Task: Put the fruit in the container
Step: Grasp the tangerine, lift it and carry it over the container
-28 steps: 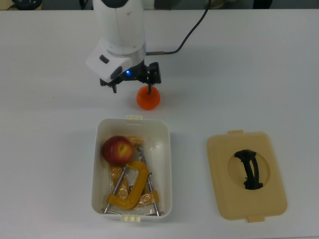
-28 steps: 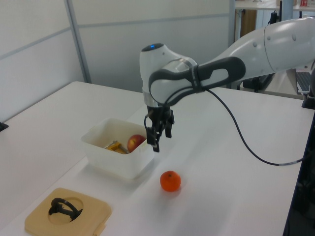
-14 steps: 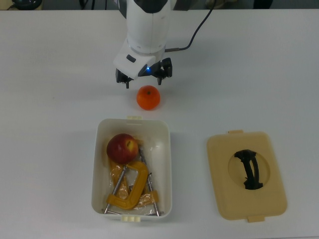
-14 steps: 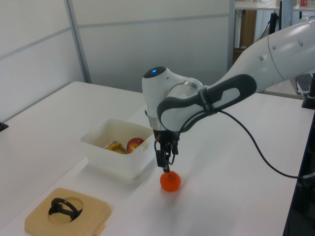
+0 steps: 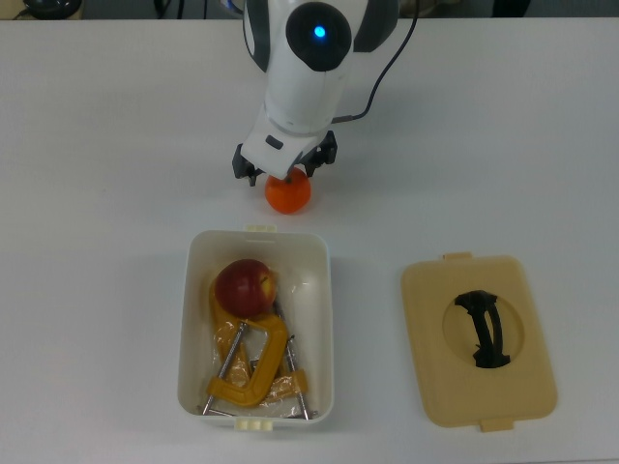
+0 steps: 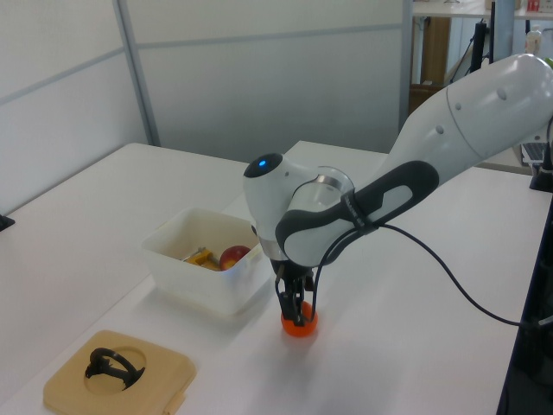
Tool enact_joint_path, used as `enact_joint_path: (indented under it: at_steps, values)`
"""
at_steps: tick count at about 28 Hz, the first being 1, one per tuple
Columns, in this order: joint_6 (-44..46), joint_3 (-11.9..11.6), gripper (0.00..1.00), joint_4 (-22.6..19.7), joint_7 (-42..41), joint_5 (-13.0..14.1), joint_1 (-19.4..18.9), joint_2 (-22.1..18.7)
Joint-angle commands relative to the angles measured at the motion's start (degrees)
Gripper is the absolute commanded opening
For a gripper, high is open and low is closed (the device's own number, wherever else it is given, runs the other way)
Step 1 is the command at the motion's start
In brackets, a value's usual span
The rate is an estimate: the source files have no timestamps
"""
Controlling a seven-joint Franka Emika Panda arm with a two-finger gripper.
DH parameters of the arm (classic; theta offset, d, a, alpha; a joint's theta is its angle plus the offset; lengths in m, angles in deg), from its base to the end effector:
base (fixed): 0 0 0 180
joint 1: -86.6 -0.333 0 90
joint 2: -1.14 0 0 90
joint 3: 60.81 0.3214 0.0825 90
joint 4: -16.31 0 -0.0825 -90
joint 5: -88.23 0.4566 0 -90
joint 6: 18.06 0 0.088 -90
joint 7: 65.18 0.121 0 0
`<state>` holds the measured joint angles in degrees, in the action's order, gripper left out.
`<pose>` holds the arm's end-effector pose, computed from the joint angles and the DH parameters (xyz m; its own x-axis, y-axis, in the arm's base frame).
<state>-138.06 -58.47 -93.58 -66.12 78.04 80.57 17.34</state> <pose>0.6563 0.0851 0.2875 0.9624 0.2470 -0.1134 0.2608 -0.9566 0.1299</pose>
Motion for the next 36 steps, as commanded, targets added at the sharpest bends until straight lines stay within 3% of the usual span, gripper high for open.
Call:
enact_joint_path:
  at_steps: [1, 4, 5, 6, 10, 11, 15, 26, 33, 36]
  values:
    - [-1.6, -0.3, 1.0, 0.5, 0.4, -2.7, -1.2, 2.1]
    - [-2.9, -0.3, 1.0, 0.5, 0.5, -3.2, -1.2, 2.7]
    - [-3.0, -0.4, 0.93, 0.6, 0.5, -3.2, -1.2, 2.9]
    - [-3.0, -0.3, 0.67, 0.6, 0.4, -3.3, -1.2, 3.0]
    - [-2.9, -0.3, 0.19, 0.7, 0.5, -3.0, -1.1, 2.8]
    - [-2.8, -0.4, 0.02, 1.1, 0.6, -2.6, -1.1, 2.6]
    - [-2.1, -0.4, 0.0, 2.3, 0.8, -2.0, -1.0, 2.1]
    - [7.1, -0.7, 0.0, 16.8, 0.7, 6.5, 1.7, 1.6]
    - [4.3, -1.0, 0.0, 23.0, 1.0, 13.3, 5.2, 3.0]
    - [0.8, -1.0, 0.01, 23.2, 1.6, 13.4, 5.4, 3.6]
